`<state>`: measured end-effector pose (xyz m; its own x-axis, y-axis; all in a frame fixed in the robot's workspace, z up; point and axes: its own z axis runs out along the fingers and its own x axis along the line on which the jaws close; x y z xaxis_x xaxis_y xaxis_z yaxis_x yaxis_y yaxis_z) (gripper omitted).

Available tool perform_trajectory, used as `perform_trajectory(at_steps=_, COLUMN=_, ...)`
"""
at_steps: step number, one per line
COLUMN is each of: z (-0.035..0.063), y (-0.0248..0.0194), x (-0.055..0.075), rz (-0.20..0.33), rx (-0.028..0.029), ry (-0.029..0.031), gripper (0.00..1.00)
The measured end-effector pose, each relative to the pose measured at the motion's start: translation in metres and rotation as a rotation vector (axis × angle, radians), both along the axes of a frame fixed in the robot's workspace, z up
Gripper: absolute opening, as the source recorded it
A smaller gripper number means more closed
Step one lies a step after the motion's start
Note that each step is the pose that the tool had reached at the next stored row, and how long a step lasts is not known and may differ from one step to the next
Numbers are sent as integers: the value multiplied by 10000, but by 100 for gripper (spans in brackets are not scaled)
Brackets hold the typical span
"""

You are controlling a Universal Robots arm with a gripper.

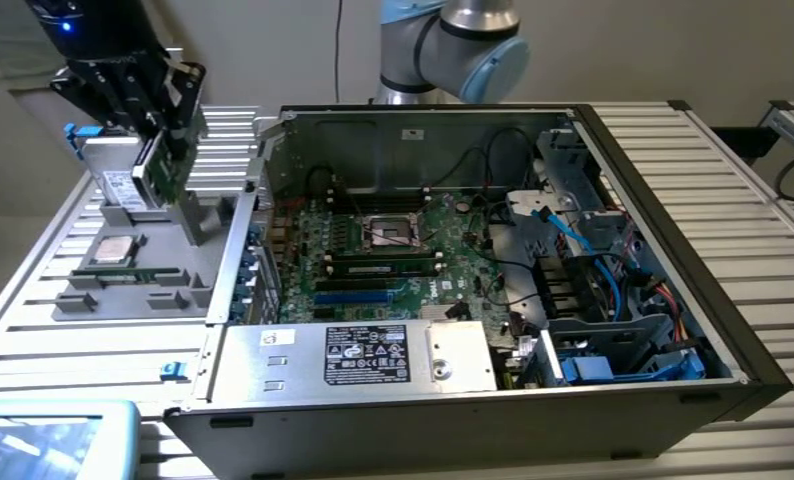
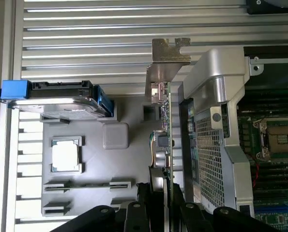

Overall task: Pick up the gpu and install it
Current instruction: 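Pick up the gpu and move the gpu toward the slot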

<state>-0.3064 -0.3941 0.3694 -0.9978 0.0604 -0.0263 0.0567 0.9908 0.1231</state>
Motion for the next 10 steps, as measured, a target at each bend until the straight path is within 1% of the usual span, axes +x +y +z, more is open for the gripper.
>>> perform_trajectory(at_steps=5, z=185, y=-7, x=71, rz=0, rx=0, ry=185, gripper=29)
perform_trajectory(at_steps=10, z=343, y=-17, x=214, rz=0, rx=0, ry=335, gripper=29)
